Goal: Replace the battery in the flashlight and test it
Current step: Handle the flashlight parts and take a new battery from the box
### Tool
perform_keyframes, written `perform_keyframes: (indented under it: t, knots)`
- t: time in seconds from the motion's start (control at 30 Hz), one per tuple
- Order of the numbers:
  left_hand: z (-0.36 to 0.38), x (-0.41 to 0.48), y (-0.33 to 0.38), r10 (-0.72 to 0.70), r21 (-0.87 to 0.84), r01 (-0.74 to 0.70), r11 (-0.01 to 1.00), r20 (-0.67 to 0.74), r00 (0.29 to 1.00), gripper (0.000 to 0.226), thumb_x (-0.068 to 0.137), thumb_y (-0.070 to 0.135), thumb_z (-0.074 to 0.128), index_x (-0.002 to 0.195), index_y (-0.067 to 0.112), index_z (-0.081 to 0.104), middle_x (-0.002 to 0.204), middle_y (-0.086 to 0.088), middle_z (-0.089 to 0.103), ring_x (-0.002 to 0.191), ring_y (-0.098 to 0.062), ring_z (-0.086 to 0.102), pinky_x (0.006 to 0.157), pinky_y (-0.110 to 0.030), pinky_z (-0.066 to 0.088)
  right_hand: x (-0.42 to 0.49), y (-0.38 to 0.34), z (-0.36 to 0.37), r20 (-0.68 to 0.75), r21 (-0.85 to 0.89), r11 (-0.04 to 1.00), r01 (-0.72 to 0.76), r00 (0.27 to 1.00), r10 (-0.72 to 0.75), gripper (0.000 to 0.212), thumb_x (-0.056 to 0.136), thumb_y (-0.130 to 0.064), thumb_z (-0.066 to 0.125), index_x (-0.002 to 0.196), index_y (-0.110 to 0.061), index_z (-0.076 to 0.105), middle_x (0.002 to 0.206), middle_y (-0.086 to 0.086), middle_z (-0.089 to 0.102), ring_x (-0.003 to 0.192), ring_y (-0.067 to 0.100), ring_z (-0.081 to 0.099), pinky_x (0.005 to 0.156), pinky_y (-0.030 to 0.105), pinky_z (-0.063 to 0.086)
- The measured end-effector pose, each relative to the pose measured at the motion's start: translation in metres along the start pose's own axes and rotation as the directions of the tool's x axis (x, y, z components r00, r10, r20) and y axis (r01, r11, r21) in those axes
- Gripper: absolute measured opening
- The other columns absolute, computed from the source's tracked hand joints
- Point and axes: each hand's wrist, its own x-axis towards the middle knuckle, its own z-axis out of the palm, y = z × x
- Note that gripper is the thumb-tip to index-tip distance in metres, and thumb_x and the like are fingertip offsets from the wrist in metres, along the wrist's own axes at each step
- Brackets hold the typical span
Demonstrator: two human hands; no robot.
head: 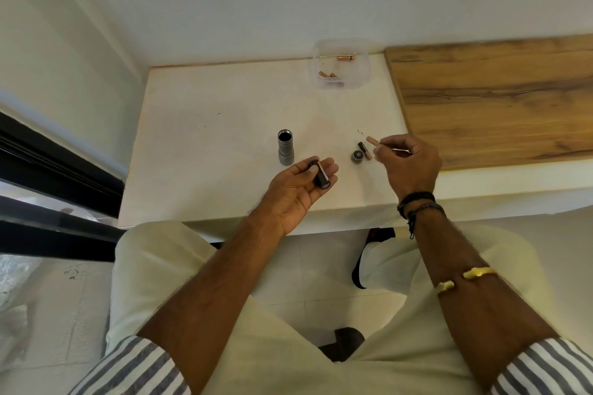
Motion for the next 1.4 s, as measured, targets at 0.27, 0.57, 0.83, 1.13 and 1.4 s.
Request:
perform_keyframes:
  t: [0.27, 0.57, 0.83, 1.13, 1.4]
  knots:
    - [0.004, -0.004, 0.003, -0.021, -0.004, 0.021, 1.000, 0.089, 0.996, 0.032, 0.100, -0.007, 0.040, 0.130, -0.007, 0.051, 0.122, -0.025, 0.064, 0.113, -0.036, 0.065, 0.100, -0.046, 0.052, 0.010, 0.030, 0.009, 0.017, -0.264, 0.964, -0.007, 1.000, 0.013, 0.009, 0.082, -0.021, 0.079, 0.090, -0.017, 0.078, 0.084, -0.004, 0.074, 0.073, 0.015, 0.069, 0.074, 0.035, 0.061]
    - [0.005, -0.007, 0.002, 0.036, 0.047, -0.040, 0.998, 0.090, 0.995, 0.026, 0.100, -0.006, 0.042, 0.121, -0.006, 0.057, 0.114, -0.022, 0.064, 0.108, -0.034, 0.067, 0.097, -0.043, 0.054, 0.007, 0.032, 0.012, 0.083, -0.408, 0.912, 0.046, 0.996, -0.013, 0.015, 0.085, -0.023, 0.077, 0.099, -0.017, 0.077, 0.099, 0.003, 0.074, 0.083, 0.021, 0.069, 0.077, 0.037, 0.058]
    - [-0.001, -0.003, 0.002, 0.072, 0.206, -0.060, 0.977, -0.051, 0.996, 0.021, 0.097, -0.002, 0.052, 0.114, -0.003, 0.065, 0.107, -0.020, 0.071, 0.097, -0.032, 0.071, 0.083, -0.037, 0.060, -0.029, -0.034, 0.006, 0.440, -0.080, 0.920, 0.384, 0.841, -0.313, 0.010, 0.086, -0.013, 0.077, 0.096, -0.014, 0.079, 0.087, -0.006, 0.074, 0.072, 0.004, 0.069, 0.069, 0.014, 0.057]
    - [-0.006, -0.004, 0.001, 0.143, 0.364, -0.105, 0.925, -0.078, 0.987, 0.016, 0.095, 0.004, 0.060, 0.108, 0.005, 0.070, 0.097, -0.009, 0.076, 0.089, -0.025, 0.074, 0.075, -0.032, 0.060, -0.050, -0.049, 0.010, 0.618, -0.116, 0.820, 0.561, 0.687, -0.383, 0.017, 0.084, -0.010, 0.078, 0.100, -0.012, 0.079, 0.089, 0.005, 0.076, 0.074, 0.011, 0.063, 0.081, 0.027, 0.058]
    - [-0.005, -0.003, -0.003, 0.165, 0.405, -0.106, 0.908, -0.114, 0.980, 0.023, 0.093, 0.005, 0.063, 0.114, -0.001, 0.068, 0.102, -0.016, 0.074, 0.088, -0.027, 0.074, 0.073, -0.031, 0.061, -0.053, -0.050, 0.013, 0.677, -0.142, 0.765, 0.628, 0.626, -0.388, 0.018, 0.085, -0.012, 0.075, 0.103, -0.014, 0.077, 0.091, 0.007, 0.071, 0.077, 0.020, 0.065, 0.077, 0.040, 0.060]
